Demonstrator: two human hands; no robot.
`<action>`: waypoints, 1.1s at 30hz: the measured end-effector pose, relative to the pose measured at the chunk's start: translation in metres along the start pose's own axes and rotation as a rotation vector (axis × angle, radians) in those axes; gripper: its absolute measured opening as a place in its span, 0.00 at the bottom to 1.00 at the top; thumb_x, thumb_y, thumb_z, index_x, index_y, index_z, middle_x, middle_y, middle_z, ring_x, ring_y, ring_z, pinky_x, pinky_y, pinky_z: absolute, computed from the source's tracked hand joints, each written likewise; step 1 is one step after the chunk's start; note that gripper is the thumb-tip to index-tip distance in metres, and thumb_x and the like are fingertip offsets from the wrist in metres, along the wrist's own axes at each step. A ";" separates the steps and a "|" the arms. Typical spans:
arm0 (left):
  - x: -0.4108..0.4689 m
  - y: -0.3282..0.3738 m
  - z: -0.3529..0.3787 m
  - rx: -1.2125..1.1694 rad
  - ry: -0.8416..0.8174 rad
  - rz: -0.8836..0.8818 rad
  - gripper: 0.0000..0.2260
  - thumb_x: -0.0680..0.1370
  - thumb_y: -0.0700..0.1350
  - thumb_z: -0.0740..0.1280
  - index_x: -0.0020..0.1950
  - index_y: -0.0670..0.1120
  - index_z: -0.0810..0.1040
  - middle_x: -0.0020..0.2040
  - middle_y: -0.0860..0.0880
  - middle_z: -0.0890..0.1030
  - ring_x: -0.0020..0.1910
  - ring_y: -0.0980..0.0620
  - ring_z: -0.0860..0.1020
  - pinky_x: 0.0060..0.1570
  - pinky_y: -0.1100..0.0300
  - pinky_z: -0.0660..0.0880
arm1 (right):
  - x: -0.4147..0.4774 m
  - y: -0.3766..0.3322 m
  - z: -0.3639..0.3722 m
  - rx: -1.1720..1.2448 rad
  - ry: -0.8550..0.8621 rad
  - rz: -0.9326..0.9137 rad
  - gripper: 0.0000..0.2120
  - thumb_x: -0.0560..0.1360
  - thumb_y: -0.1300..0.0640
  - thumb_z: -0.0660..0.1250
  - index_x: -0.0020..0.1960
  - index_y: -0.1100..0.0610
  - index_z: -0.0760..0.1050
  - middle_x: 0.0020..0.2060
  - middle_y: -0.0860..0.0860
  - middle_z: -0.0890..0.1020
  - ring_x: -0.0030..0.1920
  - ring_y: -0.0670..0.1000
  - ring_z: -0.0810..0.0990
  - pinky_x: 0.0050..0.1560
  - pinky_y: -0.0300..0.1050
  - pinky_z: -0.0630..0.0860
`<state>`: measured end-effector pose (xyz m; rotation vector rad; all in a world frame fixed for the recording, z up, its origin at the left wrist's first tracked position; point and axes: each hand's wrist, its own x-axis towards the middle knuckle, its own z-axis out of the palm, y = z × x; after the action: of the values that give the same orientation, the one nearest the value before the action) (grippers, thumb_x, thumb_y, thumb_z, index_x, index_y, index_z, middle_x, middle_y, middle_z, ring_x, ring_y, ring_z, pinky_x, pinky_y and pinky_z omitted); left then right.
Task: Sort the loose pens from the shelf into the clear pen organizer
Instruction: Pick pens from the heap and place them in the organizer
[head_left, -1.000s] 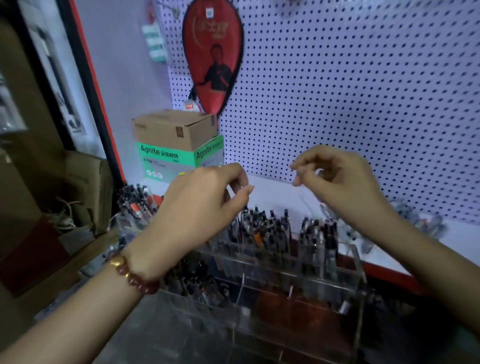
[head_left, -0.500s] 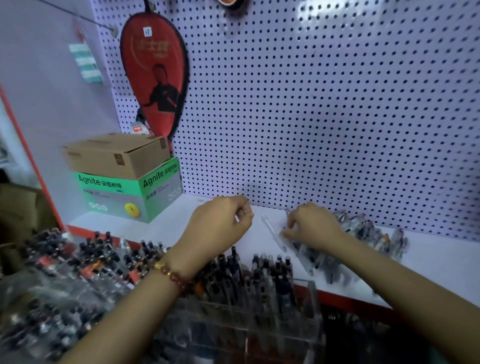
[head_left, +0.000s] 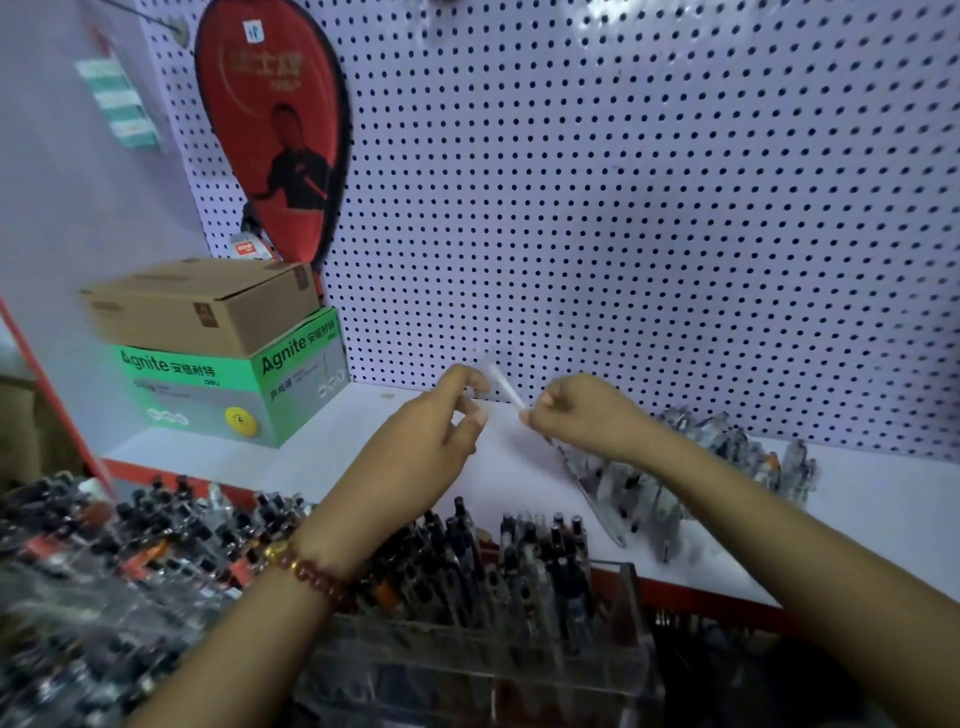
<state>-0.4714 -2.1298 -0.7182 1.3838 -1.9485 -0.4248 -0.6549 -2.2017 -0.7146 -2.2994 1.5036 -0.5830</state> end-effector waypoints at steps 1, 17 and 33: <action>0.000 0.000 0.000 -0.016 0.003 0.009 0.09 0.82 0.50 0.56 0.62 0.59 0.66 0.59 0.55 0.74 0.47 0.57 0.79 0.52 0.49 0.77 | -0.005 -0.005 -0.008 0.152 -0.027 -0.056 0.15 0.78 0.51 0.65 0.38 0.59 0.75 0.31 0.51 0.77 0.33 0.49 0.73 0.40 0.41 0.71; 0.000 0.005 -0.001 -0.088 -0.003 0.164 0.11 0.83 0.38 0.55 0.51 0.52 0.73 0.44 0.48 0.75 0.39 0.62 0.76 0.41 0.67 0.69 | -0.019 0.054 -0.008 -0.490 0.003 0.045 0.22 0.73 0.35 0.63 0.59 0.48 0.73 0.36 0.42 0.73 0.40 0.46 0.73 0.46 0.42 0.70; -0.002 0.006 -0.001 -0.039 -0.002 0.163 0.11 0.82 0.38 0.55 0.53 0.50 0.75 0.43 0.50 0.75 0.38 0.64 0.75 0.36 0.70 0.66 | -0.012 0.039 0.011 -0.602 -0.067 0.009 0.05 0.78 0.53 0.59 0.49 0.54 0.66 0.33 0.47 0.70 0.32 0.48 0.67 0.57 0.48 0.68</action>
<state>-0.4746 -2.1255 -0.7144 1.1895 -2.0255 -0.3852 -0.6841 -2.2051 -0.7442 -2.6979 1.8421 -0.0385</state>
